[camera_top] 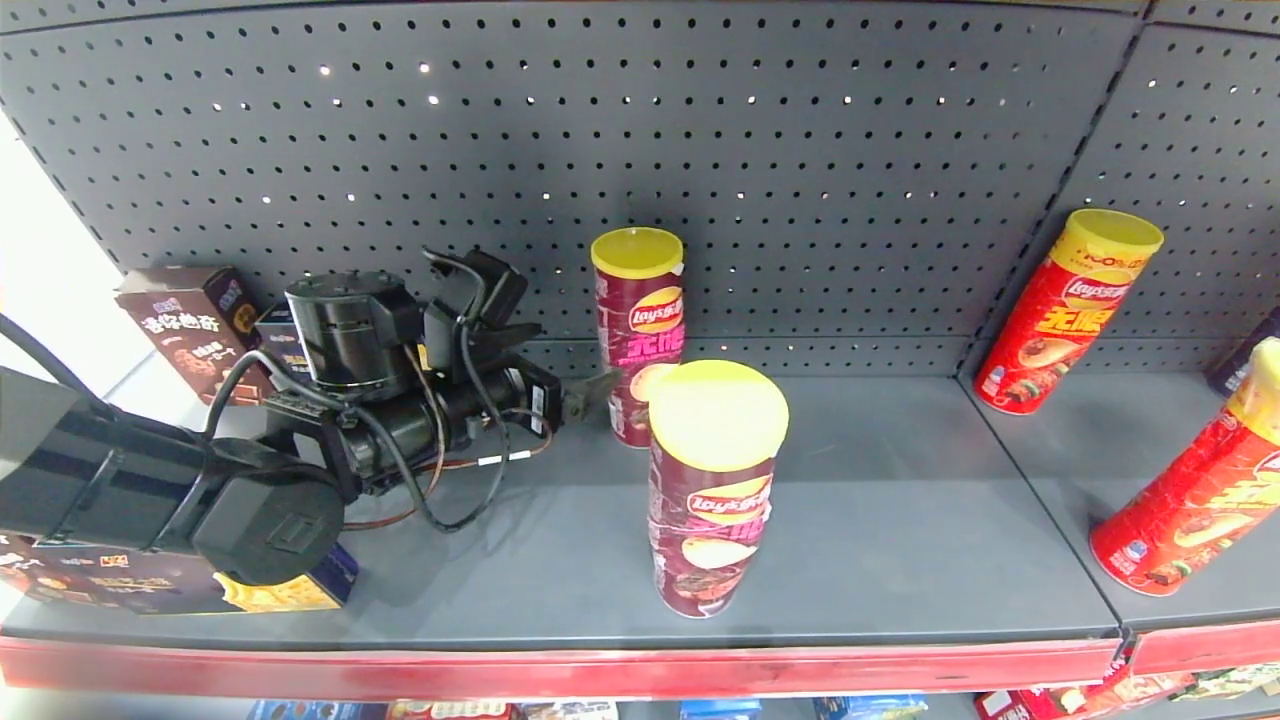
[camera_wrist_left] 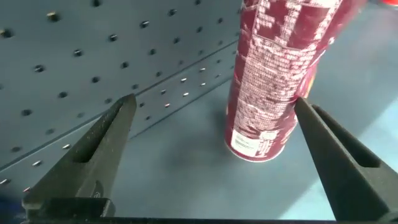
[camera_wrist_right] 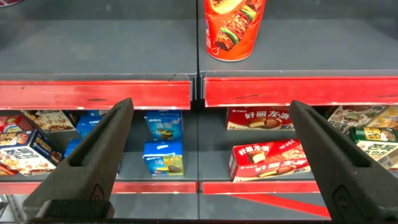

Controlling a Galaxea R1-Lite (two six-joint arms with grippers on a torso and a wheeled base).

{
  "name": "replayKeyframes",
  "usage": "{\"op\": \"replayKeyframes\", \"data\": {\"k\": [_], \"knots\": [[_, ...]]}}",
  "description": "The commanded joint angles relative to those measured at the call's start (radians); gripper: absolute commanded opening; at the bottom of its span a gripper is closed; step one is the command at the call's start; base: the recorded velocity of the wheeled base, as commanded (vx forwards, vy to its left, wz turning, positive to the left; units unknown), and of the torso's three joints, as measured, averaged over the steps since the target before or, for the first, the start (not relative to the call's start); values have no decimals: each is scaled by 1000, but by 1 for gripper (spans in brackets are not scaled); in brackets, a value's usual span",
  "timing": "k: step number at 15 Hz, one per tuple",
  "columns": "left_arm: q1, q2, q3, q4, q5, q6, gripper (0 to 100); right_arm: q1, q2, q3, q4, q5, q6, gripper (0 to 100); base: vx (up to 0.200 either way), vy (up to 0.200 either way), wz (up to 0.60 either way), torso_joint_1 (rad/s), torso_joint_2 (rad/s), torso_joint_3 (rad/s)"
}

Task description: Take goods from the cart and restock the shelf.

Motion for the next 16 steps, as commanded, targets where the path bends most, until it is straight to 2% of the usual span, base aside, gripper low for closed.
{"op": "replayKeyframes", "data": {"k": [1,5,9,14,15,16], "knots": [[1,-5,2,0,9,0,100,0,3,0,0,0,0,100,0,0,0,0,0,0],[7,-3,2,0,44,0,100,0,3,0,0,0,0,100,0,0,0,0,0,0],[7,-5,5,0,45,0,100,0,3,0,0,0,0,100,0,0,0,0,0,0],[7,-61,48,-7,104,2,100,0,3,0,0,0,0,100,0,0,0,0,0,0],[4,-84,80,-22,136,9,100,0,3,0,0,0,0,100,0,0,0,0,0,0],[5,-83,85,-33,151,32,100,0,3,0,0,0,0,100,0,0,0,0,0,0]]}}
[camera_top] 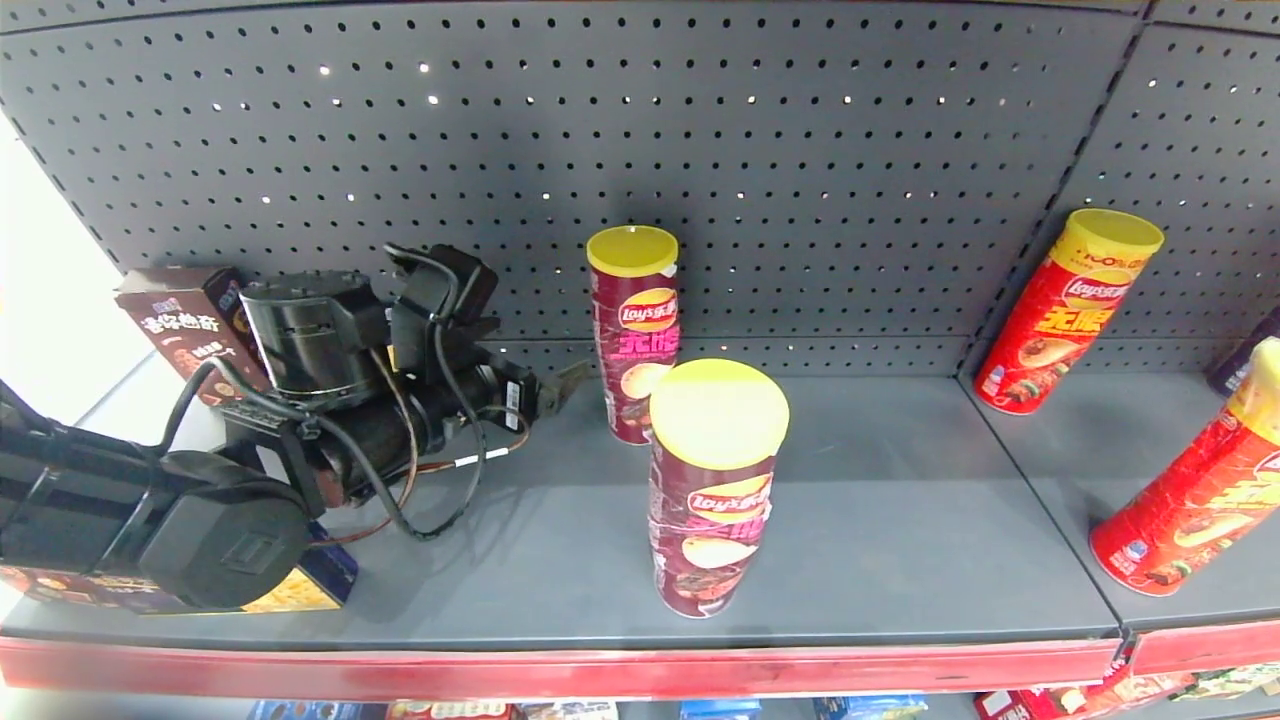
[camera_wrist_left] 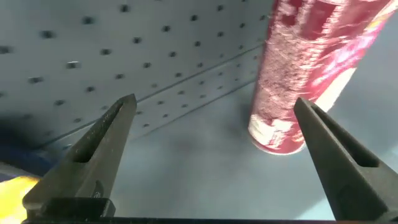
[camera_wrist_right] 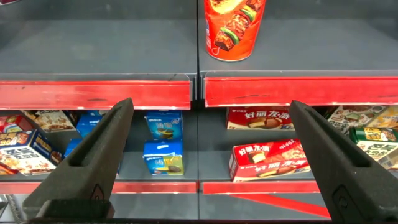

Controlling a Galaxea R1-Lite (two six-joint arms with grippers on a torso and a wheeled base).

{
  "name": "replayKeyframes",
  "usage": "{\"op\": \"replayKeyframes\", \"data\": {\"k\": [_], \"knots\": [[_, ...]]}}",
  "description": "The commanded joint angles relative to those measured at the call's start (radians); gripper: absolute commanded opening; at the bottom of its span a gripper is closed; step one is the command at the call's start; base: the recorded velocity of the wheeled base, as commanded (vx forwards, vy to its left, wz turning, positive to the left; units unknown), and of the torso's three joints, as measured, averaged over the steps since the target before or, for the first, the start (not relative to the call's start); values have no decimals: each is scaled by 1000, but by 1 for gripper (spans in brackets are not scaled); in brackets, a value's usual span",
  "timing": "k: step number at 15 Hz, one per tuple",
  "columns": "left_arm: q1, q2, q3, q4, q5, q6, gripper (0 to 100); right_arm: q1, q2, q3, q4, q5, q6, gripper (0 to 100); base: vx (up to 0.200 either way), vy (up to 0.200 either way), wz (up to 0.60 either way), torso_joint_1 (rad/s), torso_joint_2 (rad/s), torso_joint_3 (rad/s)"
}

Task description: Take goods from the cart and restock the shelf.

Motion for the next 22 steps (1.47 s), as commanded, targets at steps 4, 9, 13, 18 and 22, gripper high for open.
{"op": "replayKeyframes", "data": {"k": [4,9,13,18,22], "knots": [[5,36,15,-35,63,80,100,0,2,0,0,1,0,100,0,0,0,0,0,0],[-10,90,-5,-37,100,82,100,0,2,0,0,1,0,100,0,0,0,0,0,0],[-38,122,-29,-35,120,82,100,0,2,0,0,1,0,100,0,0,0,0,0,0],[-65,151,-94,-20,136,82,100,0,2,0,0,1,0,100,0,0,0,0,0,0],[-87,168,-114,-15,146,82,100,0,2,0,0,1,0,100,0,0,0,0,0,0]]}}
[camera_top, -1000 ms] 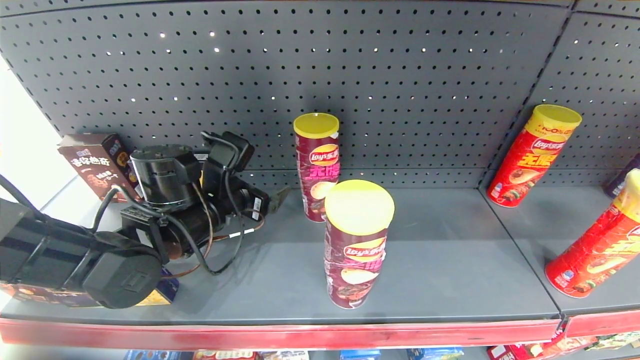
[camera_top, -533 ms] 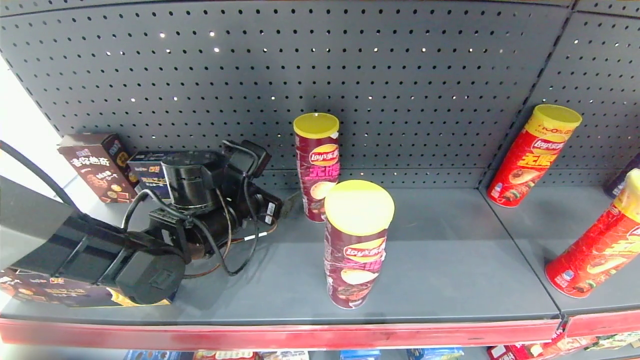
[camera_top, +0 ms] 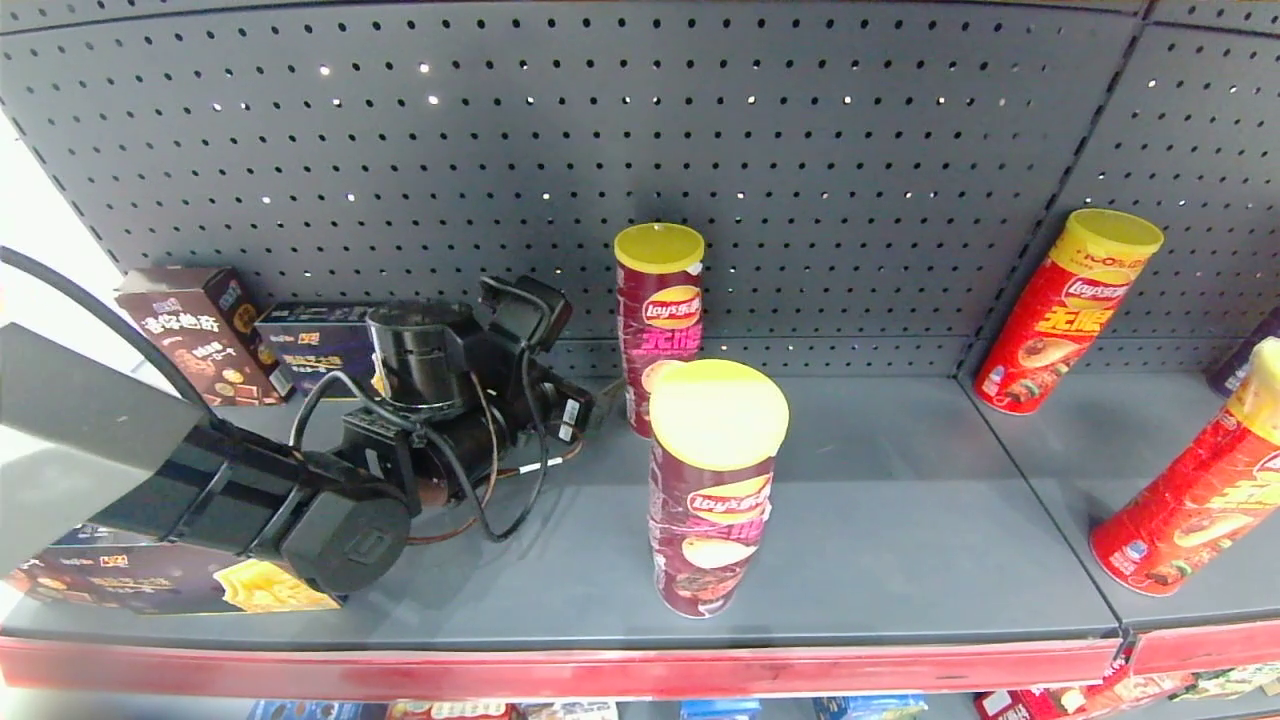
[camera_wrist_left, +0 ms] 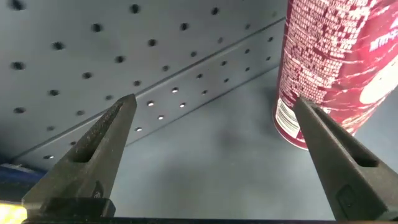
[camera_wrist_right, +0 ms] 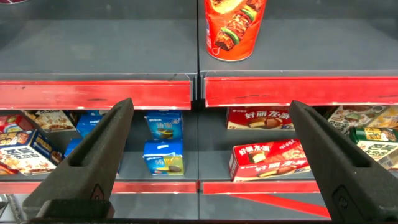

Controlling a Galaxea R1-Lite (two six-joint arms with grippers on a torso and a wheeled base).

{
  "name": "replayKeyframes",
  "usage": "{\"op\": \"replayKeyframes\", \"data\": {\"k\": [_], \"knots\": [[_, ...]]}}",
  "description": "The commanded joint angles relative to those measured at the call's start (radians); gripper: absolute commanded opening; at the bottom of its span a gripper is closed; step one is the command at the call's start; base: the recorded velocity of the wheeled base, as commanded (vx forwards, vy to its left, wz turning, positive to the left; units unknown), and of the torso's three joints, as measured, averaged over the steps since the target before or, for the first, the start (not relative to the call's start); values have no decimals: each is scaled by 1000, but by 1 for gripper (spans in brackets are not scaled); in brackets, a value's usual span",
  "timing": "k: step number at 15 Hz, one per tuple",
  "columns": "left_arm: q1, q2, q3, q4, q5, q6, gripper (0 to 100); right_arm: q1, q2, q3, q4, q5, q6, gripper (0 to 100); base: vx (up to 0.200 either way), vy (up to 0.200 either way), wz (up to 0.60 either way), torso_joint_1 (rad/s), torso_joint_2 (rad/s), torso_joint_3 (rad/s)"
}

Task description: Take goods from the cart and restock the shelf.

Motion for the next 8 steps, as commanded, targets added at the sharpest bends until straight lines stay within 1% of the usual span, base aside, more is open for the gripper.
{"op": "replayKeyframes", "data": {"k": [1,6,8], "knots": [[-10,12,-13,0,1,0,100,0,2,0,-1,1,0,100,0,0,0,0,0,0],[-8,3,-7,0,10,0,100,0,2,0,-1,1,0,100,0,0,0,0,0,0],[25,-61,7,3,12,0,100,0,2,0,-1,1,0,100,0,0,0,0,0,0]]}}
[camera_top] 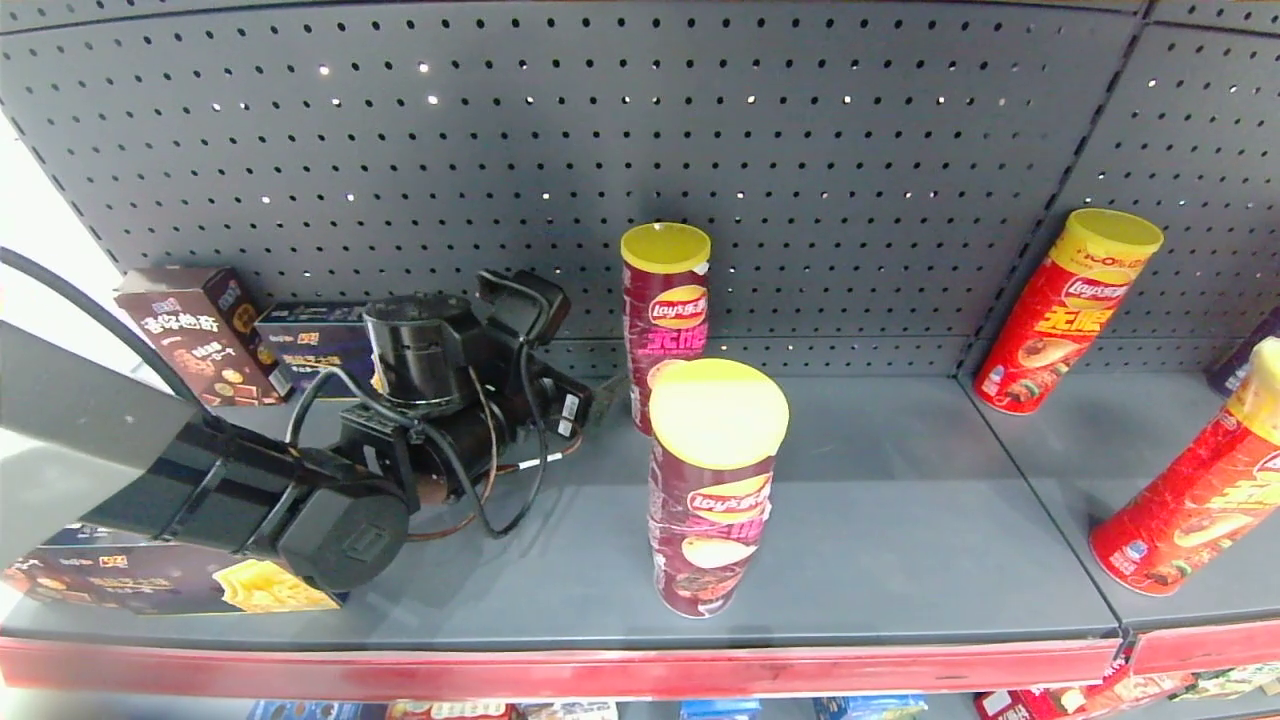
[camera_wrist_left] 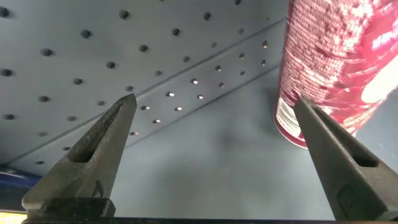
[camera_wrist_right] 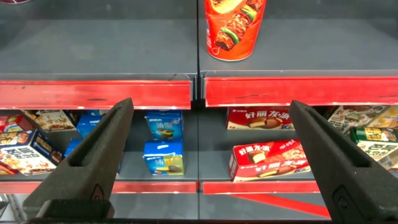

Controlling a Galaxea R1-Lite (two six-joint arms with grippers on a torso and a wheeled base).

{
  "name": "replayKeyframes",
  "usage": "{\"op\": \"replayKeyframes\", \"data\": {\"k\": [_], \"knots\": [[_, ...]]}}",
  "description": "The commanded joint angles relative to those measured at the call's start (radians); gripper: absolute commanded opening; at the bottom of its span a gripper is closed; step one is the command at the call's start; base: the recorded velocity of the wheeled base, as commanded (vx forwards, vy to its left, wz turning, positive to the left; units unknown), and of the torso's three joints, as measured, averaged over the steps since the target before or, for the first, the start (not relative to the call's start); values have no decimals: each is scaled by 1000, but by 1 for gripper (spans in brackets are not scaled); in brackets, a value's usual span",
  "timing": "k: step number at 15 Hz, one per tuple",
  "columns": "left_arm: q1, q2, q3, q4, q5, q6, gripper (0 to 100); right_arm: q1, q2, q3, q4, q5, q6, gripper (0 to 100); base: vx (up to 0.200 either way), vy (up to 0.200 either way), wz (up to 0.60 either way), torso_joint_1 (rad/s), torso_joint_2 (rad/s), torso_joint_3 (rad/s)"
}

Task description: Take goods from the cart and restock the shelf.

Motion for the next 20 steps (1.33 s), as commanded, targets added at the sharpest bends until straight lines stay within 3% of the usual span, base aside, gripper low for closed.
{"op": "replayKeyframes", "data": {"k": [1,6,9,11,13,15,17,18,20], "knots": [[46,-104,36,20,0,0,100,0,2,0,0,0,0,100,0,0,0,0,0,0],[43,-346,98,175,23,11,100,0,2,0,0,0,0,100,0,0,0,0,0,0],[48,-426,173,180,30,89,100,0,2,0,0,0,0,100,0,0,0,0,0,0],[46,-440,233,164,33,108,100,0,2,0,0,0,0,100,0,0,0,0,0,0],[42,-438,273,114,33,100,100,3,9,-52,-10,-3,29,100,0,0,0,0,0,0],[42,-428,279,36,32,97,100,61,285,-353,66,26,132,100,0,0,0,0,0,0],[48,-425,291,26,32,91,100,123,354,-407,69,154,42,100,0,0,0,0,0,0],[48,-429,299,26,33,68,100,153,462,-436,64,217,-9,100,0,0,0,0,0,0],[49,-432,314,23,35,55,100,245,614,-471,61,296,-105,100,0,0,0,0,0,0]]}}
